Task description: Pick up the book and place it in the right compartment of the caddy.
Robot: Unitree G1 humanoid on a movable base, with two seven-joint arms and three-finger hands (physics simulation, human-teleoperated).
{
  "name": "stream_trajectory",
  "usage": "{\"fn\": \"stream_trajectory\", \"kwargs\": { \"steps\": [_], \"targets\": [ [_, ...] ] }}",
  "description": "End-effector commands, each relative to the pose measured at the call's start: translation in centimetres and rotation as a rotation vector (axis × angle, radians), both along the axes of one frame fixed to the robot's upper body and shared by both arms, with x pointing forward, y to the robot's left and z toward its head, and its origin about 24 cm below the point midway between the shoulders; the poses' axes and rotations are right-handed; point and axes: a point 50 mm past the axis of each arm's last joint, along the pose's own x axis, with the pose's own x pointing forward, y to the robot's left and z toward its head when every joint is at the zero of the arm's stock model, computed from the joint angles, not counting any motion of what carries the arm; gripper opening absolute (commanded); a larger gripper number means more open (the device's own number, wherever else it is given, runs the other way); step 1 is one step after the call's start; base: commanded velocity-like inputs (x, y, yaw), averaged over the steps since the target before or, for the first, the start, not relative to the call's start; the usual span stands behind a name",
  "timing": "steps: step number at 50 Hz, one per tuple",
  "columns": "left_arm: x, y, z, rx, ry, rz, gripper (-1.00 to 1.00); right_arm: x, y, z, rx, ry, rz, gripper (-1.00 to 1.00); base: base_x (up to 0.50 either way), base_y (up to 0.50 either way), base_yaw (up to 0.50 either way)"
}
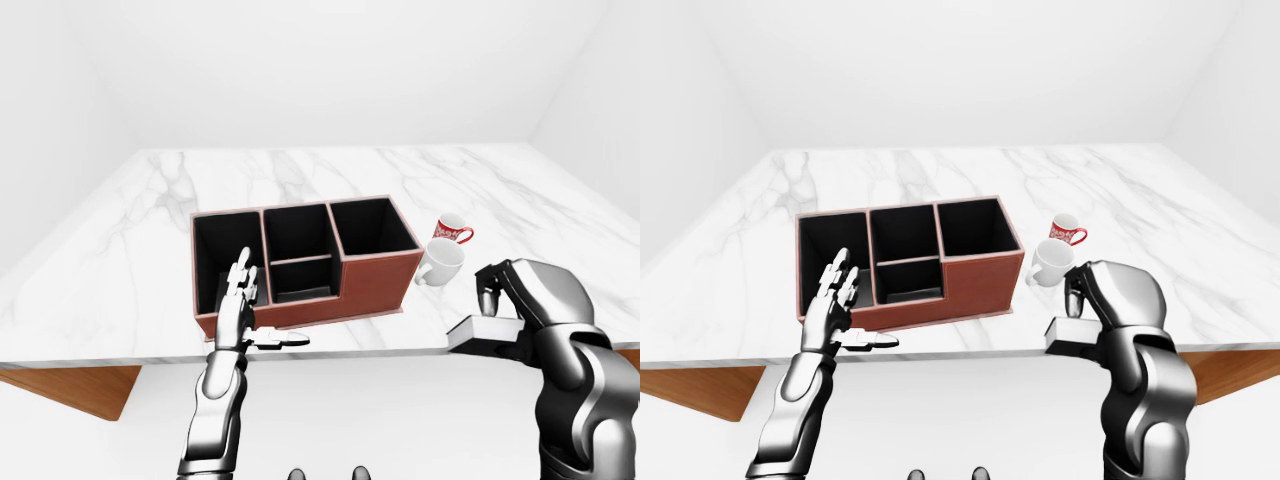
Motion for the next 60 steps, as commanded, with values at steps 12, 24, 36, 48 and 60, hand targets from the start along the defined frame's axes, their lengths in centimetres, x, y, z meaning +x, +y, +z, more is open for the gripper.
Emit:
{"fn": "stream_trajectory", "kwargs": {
  "steps": [12, 24, 36, 48, 60],
  "targets": [
    [-0.1, 0.1, -0.1, -0.001, 0.003, 0.005, 1.0, -1.4, 2.6, 6.2, -0.176, -0.219, -0.008, -1.0, 0.0, 0.0, 0.0],
    [-0.1, 0.1, 0.0, -0.002, 0.002, 0.004, 1.0, -1.7, 3.7, 10.0, -0.28, -0.396, -0.025, -1.0, 0.0, 0.0, 0.0],
    [0.0, 0.1, -0.1, -0.002, 0.004, 0.006, 1.0, -0.7, 5.3, 13.8, -0.353, -0.552, -0.012, -1.0, 0.0, 0.0, 0.0],
    [0.1, 0.1, 0.0, -0.003, 0.006, 0.005, 1.0, 1.1, 7.5, 15.9, -0.344, -0.603, 0.054, -1.0, 0.0, 0.0, 0.0],
    [0.1, 0.1, -0.1, -0.003, 0.008, 0.007, 1.0, 3.2, 9.5, 16.9, -0.317, -0.584, 0.136, -1.0, 0.0, 0.0, 0.0]
  ]
}}
